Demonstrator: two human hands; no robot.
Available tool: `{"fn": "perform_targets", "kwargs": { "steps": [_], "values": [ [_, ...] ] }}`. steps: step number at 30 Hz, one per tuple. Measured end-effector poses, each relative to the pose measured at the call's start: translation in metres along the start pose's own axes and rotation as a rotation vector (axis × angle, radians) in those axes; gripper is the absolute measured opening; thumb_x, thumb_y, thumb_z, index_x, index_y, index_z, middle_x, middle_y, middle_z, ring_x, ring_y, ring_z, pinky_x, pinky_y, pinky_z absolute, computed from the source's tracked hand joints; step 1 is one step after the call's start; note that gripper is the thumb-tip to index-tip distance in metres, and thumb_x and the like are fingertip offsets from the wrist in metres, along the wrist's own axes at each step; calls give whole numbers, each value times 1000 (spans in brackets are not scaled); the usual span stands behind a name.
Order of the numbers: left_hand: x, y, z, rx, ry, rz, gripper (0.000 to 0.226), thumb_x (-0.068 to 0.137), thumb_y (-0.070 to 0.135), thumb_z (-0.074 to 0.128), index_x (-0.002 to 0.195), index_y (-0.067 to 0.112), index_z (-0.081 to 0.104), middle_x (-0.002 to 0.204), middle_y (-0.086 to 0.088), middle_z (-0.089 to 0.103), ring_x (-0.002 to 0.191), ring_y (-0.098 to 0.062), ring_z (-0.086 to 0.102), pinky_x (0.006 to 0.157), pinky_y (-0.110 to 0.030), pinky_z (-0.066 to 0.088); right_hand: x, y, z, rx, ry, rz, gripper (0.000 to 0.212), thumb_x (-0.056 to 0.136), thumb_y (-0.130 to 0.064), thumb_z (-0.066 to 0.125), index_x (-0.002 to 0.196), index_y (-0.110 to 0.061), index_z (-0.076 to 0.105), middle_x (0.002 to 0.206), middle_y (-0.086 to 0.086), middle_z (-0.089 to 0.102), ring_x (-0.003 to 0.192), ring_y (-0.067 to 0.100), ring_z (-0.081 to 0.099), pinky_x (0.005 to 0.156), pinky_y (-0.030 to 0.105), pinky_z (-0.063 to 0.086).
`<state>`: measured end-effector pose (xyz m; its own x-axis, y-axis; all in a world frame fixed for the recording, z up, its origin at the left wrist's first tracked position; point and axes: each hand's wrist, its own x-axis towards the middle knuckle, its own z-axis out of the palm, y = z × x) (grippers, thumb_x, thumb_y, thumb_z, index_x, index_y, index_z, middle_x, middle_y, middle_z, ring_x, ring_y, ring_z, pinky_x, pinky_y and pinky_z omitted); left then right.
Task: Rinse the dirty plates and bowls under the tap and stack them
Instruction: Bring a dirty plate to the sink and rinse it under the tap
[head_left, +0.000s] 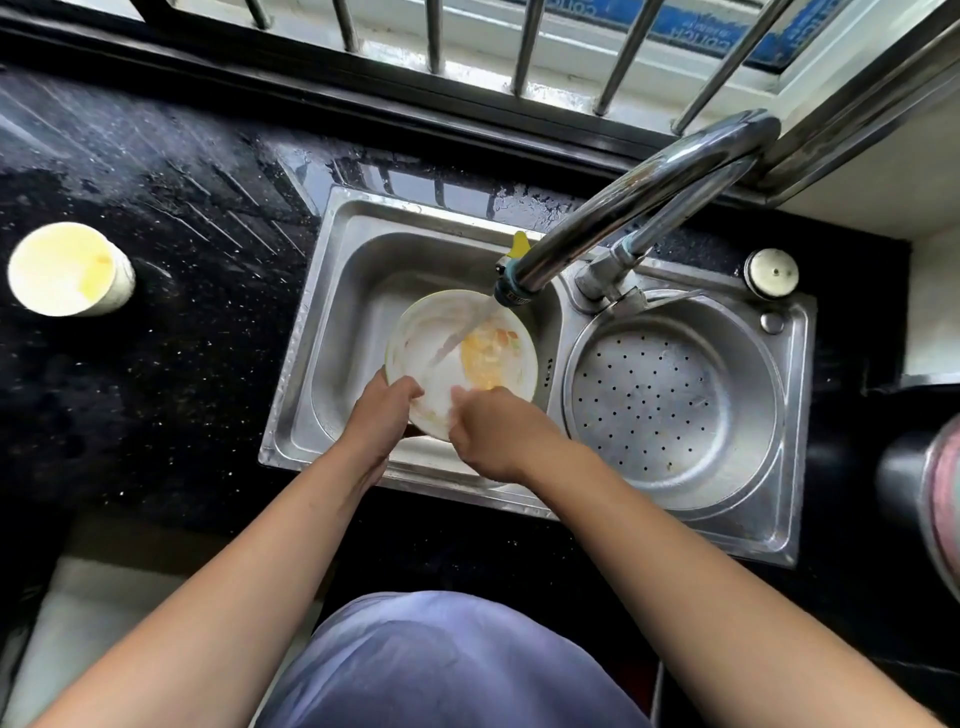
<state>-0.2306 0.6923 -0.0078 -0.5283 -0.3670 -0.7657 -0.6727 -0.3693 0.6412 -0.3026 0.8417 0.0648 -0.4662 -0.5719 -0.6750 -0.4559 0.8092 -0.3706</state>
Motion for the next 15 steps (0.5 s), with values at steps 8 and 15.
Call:
{"fn": "perform_targets", "kwargs": {
  "steps": [8, 15],
  "values": [
    [-8, 3, 0, 15, -131, 20, 34, 66, 24, 62, 97, 26, 77, 89, -3, 81, 77, -21, 76, 61, -34, 62, 10, -15, -10, 151, 2, -172, 40, 101, -21, 42, 140, -16, 50, 154, 15, 45, 135, 36, 50, 105, 45, 45],
    [-8, 1, -5, -1, -134, 9, 26, 66, 22, 59, 85, 26, 76, 76, 4, 79, 67, -13, 74, 61, -28, 61, 20, 5, -2, -83, 61, 113, 42, 100, -28, 44, 134, -5, 53, 141, 21, 51, 118, 38, 58, 89, 43, 49]
  ]
}}
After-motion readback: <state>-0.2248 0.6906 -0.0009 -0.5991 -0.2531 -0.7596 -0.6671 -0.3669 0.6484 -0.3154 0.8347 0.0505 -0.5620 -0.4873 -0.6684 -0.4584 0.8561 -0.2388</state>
